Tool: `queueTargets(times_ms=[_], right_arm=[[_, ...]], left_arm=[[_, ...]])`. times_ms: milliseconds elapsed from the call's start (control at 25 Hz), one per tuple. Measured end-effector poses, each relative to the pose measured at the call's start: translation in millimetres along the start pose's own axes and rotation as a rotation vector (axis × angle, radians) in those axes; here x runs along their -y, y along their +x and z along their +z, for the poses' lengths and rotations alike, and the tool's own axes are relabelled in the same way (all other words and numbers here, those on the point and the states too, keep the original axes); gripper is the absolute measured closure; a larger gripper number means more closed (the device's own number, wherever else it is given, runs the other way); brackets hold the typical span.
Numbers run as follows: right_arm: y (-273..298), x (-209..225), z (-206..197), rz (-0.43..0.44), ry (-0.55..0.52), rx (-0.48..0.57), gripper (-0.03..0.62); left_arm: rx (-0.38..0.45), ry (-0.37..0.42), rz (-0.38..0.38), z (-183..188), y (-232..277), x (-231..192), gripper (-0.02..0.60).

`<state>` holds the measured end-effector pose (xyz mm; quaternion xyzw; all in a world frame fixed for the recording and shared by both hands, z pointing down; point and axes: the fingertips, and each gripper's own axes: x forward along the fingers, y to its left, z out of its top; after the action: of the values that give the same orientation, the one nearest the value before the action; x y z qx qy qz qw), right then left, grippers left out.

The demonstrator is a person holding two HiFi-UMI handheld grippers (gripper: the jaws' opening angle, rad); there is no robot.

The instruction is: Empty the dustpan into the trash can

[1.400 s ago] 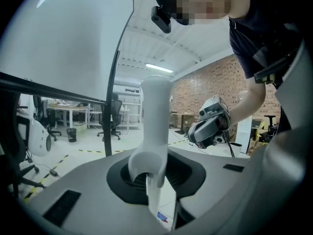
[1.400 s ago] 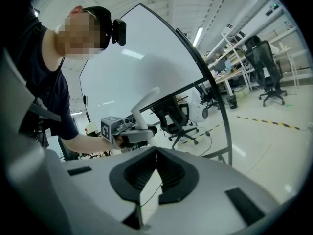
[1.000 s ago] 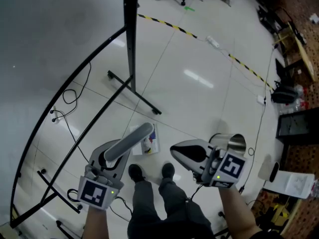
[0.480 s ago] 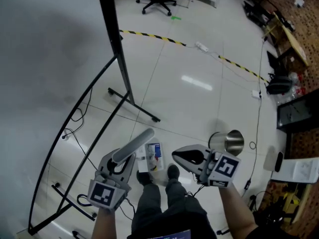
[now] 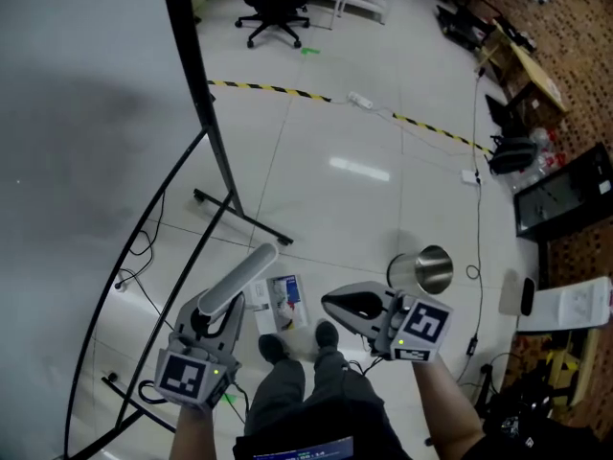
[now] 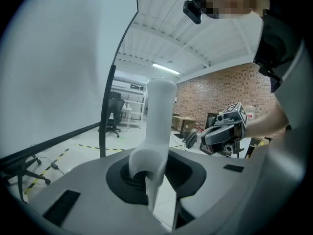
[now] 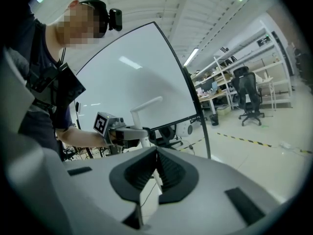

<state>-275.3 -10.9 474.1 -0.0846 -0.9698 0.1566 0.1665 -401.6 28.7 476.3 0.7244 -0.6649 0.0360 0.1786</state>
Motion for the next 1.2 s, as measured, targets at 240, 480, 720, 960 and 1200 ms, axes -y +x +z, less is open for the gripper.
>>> queueTargets(times_ms=[240,480,720,960,1200], right_arm=[[-20.2,-7.7,11.1,-0.044,-0.032,0.0,0.586],[-37.5,-7.0,21.6,-0.072,-0.069,0.0,0.586],[-77.0,-12.1,34.1,-0.071,-0.105,0.029,0.586],[-128.6,-21.9,23.5,-0.075,-0.111,0.026,0.586],[-170.6,-25.8,14.4,-0.072,-0.109,0.053,0.586]], left_arm=[[0.011,0.022,-0.01,25.4,-0.7,7.7,0.511],[0.018,0.03,-0.015,50.5,4.5,17.4,0.511],[0.044,0.068,-0.039,75.1,11.3,55.5,0.512],[0.069,0.088,-0.011,94.0,8.2,97.1,0.512],[0.105,0.059,0.017,107.8,11.1,133.5,0.512]])
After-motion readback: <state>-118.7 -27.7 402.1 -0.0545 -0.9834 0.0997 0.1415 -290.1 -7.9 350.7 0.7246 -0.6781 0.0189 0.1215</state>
